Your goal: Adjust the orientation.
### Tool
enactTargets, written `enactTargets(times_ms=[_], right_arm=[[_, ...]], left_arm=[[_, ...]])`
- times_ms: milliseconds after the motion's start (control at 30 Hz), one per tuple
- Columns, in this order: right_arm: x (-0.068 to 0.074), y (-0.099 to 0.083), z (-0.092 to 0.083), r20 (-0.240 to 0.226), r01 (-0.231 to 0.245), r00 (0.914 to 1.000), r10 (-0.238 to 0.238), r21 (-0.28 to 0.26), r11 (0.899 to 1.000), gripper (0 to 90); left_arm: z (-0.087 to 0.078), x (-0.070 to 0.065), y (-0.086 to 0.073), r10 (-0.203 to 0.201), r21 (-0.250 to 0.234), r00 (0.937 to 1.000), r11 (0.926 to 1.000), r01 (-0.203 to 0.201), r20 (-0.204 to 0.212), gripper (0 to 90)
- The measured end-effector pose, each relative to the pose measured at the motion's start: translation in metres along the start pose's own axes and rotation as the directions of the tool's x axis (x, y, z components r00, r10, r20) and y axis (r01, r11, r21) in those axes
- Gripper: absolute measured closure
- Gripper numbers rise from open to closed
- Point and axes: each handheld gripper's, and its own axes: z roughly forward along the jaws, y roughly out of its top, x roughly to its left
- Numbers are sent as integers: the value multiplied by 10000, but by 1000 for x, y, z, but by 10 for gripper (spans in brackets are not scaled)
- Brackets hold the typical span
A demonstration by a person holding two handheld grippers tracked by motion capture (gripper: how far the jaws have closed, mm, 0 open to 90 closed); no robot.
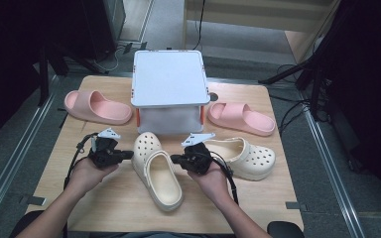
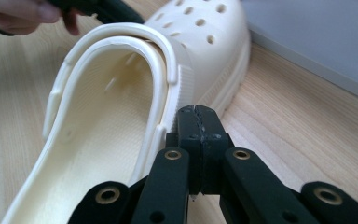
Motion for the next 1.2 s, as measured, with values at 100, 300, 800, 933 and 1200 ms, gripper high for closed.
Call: enactTargets(times_ms=[100, 300, 800, 933, 1200], right_arm=[[5, -5, -4, 48, -99, 9999, 99, -126, 9999, 900], [9, -10, -7, 148, -188, 9997, 191, -213, 9996, 900], [10, -14, -8, 287, -277, 9992, 289, -429, 9987, 803], [8, -13, -11, 358, -101, 9993, 124, -633, 9979, 717], [4, -11, -30, -46, -600, 9982, 600, -1491, 9870, 558]], left_arm=[[6, 1, 8, 268, 35, 9996, 9996, -269, 80, 896], [17, 5, 18, 141, -89, 9991, 9999, -137, 404, 896], [20, 10, 24, 210, 48, 9986, 9998, -213, 494, 784], [12, 11, 24, 193, -180, 9981, 9997, -183, 589, 642], [-6, 8, 23, 422, -680, 9975, 9970, -383, 573, 504]])
